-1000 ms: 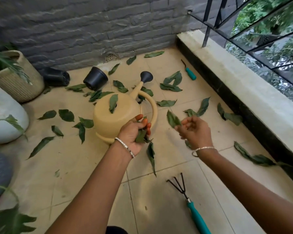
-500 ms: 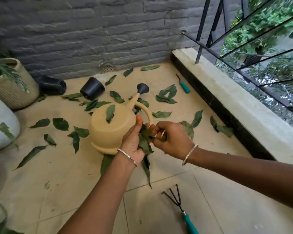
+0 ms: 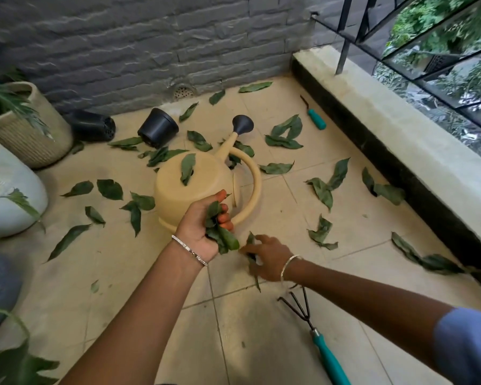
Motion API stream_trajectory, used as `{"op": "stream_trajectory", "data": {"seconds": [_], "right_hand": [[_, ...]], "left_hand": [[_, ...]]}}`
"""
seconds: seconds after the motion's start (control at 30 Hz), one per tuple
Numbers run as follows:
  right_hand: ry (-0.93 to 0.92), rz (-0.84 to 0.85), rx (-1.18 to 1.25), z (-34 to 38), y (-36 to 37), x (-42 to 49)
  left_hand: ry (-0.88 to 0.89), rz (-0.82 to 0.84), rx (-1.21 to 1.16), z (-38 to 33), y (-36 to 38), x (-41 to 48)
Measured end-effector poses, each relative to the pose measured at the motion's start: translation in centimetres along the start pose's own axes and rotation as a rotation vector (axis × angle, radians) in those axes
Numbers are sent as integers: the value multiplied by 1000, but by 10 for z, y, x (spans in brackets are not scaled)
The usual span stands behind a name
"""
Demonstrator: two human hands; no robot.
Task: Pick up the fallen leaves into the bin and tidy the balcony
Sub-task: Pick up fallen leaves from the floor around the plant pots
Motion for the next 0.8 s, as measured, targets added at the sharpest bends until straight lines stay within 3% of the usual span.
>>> {"op": "stream_trajectory", "data": {"seconds": [0.07,0.2,0.27,0.4,0.5,0.57,0.8], "right_hand": [[42,72,-132,-1,22,3],[51,-95,-278,-7,23,2],[93,-233,-120,-18,6,-11],[211,-768,300,-28,-74,-66],[211,-1040,690,-14,-120,-101],[161,-1101,804,1,-138,-112],[34,-1074,755,32,-139,-122]], "left_hand": [[-7,17,38,4,7,-1],[2,25,87,9,15,0],[4,23,87,8,16,0],[41,-32,108,9,19,4],[56,-70,131,16,29,10],[68,-58,172,24,45,13],[49,80,320,54,90,19]]}}
Point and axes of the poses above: each hand's wrist, its own x-axis towards the middle knuckle, its own y-axis out of the palm, z = x × y, the point moved 7 cm from there along x, towards the middle knuckle, and after that the axes turned 14 degrees about -y, right-handed, at the moved point
